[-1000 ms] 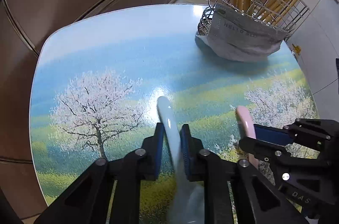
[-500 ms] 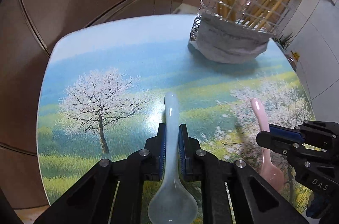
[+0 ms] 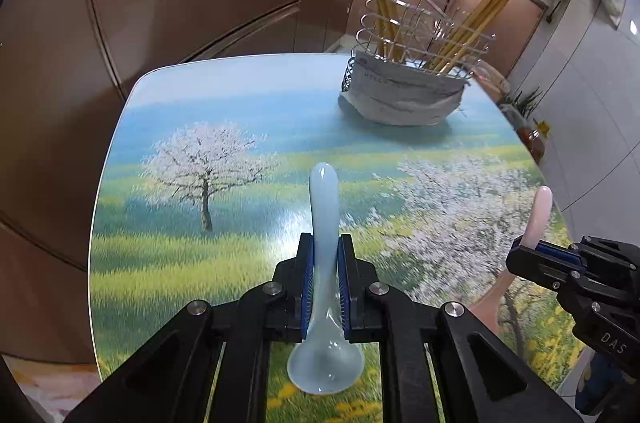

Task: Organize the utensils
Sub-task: 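Lift the blue spoon over the wire holder while the right tool carries the pink spoon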

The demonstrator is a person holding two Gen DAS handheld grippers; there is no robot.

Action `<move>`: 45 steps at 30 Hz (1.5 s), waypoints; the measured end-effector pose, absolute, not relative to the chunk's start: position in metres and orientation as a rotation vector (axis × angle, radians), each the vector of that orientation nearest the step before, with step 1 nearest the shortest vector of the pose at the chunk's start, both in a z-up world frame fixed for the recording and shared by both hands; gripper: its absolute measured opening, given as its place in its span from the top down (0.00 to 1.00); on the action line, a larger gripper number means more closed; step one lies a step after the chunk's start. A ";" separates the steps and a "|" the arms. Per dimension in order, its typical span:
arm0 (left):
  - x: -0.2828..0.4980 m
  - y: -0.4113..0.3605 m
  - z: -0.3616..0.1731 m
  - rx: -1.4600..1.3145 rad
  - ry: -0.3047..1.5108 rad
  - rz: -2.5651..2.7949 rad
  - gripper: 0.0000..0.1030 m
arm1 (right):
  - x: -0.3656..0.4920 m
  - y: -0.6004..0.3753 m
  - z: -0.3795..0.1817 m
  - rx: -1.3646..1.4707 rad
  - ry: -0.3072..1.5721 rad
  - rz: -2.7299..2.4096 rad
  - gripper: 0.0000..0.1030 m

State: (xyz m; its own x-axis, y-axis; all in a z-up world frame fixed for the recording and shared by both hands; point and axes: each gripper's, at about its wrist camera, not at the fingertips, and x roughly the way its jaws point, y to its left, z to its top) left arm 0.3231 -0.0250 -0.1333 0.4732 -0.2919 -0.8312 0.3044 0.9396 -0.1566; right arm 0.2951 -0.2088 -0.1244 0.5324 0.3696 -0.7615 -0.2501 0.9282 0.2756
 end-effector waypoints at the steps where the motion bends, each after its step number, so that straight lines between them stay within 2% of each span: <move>1: 0.318 -0.024 -0.131 0.007 1.008 -0.366 0.89 | 0.293 -0.209 -0.125 0.137 0.937 0.370 0.93; 18: 0.253 -0.016 -0.106 -0.057 0.919 -0.383 0.89 | 0.226 -0.217 -0.097 0.112 0.863 0.328 0.93; 27: 0.229 -0.016 -0.074 -0.061 0.859 -0.395 0.89 | 0.202 -0.227 -0.069 0.092 0.811 0.292 0.93; 35: 0.251 -0.027 -0.015 -0.071 0.786 -0.422 0.89 | 0.221 -0.246 -0.014 0.057 0.734 0.240 0.93; 45: 0.332 -0.079 0.063 -0.067 0.668 -0.475 0.89 | 0.309 -0.266 0.065 0.022 0.607 0.203 0.93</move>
